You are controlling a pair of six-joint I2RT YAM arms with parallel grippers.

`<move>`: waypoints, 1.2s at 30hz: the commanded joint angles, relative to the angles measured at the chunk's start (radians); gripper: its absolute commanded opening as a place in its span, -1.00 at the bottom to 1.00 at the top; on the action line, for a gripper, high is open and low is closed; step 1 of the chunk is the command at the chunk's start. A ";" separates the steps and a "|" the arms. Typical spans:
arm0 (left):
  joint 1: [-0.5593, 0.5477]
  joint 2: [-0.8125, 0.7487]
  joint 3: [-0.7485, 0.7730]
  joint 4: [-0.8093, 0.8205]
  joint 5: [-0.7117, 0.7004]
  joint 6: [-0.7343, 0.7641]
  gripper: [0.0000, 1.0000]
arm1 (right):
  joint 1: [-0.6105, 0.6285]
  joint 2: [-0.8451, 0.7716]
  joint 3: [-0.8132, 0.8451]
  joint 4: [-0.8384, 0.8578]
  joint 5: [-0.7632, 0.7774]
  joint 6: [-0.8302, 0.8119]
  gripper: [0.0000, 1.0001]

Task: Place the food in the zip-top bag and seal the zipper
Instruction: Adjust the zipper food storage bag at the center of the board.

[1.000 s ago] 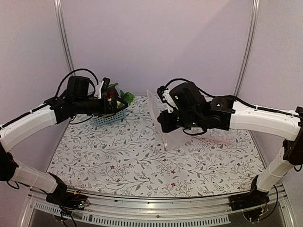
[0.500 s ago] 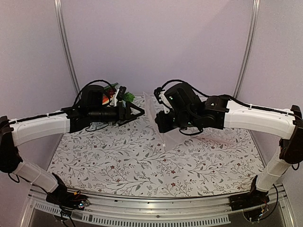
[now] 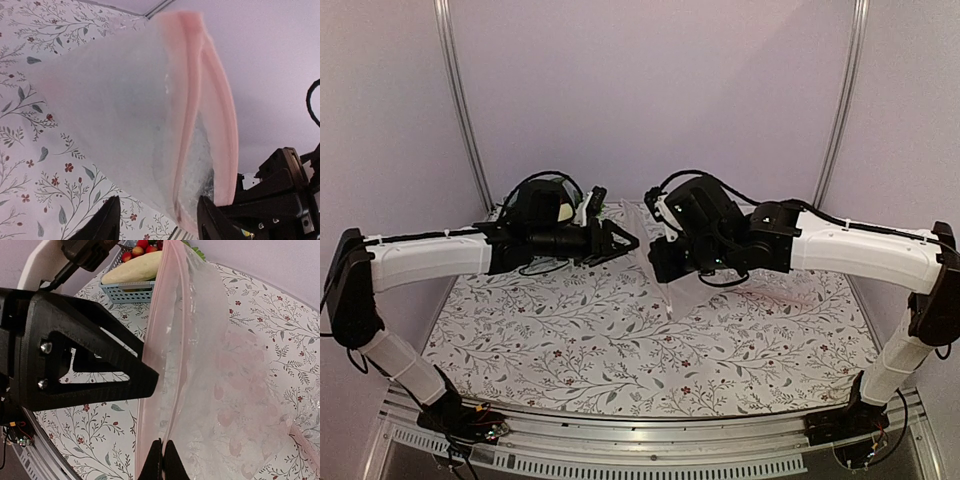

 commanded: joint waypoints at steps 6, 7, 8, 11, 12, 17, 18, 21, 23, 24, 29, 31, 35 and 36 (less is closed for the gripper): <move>-0.033 0.058 0.041 -0.067 -0.012 0.030 -0.42 | 0.009 0.042 0.059 -0.070 0.084 -0.024 -1.00; -0.033 0.060 0.036 -0.066 -0.006 0.031 -0.45 | 0.012 0.046 0.064 -0.079 0.095 -0.026 -1.00; -0.033 0.061 0.031 -0.064 -0.004 0.030 -0.49 | 0.013 0.054 0.072 -0.090 0.109 -0.031 -1.00; -0.033 0.061 0.029 -0.102 -0.017 0.037 -0.72 | 0.016 0.067 0.094 -0.133 0.171 -0.031 -1.00; -0.033 0.059 0.034 -0.143 -0.040 0.050 -0.79 | 0.015 0.073 0.102 -0.148 0.196 -0.027 -1.00; -0.033 0.040 0.033 -0.288 -0.187 0.112 -0.91 | 0.017 0.084 0.146 -0.203 0.294 -0.018 -1.00; -0.033 0.044 0.030 -0.300 -0.202 0.119 -0.91 | 0.020 0.084 0.155 -0.207 0.313 -0.023 -1.00; -0.033 0.068 0.034 -0.317 -0.200 0.128 -0.92 | 0.034 0.093 0.181 -0.210 0.362 -0.037 -1.00; -0.033 0.086 0.037 -0.316 -0.196 0.129 -0.93 | 0.052 0.101 0.202 -0.211 0.409 -0.048 -1.00; -0.033 0.094 0.038 -0.318 -0.201 0.132 -0.93 | 0.060 0.106 0.210 -0.213 0.432 -0.052 -1.00; -0.032 0.118 0.027 -0.273 -0.201 0.123 -0.93 | 0.074 0.127 0.217 -0.216 0.456 -0.043 -1.00; -0.032 0.128 0.024 -0.249 -0.189 0.113 -0.85 | 0.074 0.139 0.216 -0.224 0.440 -0.025 -1.00; -0.032 0.141 0.019 -0.211 -0.175 0.101 -0.62 | 0.075 0.163 0.204 -0.226 0.414 0.019 -1.00; -0.032 0.141 0.017 -0.201 -0.170 0.100 -0.54 | 0.076 0.167 0.201 -0.226 0.412 0.027 -1.00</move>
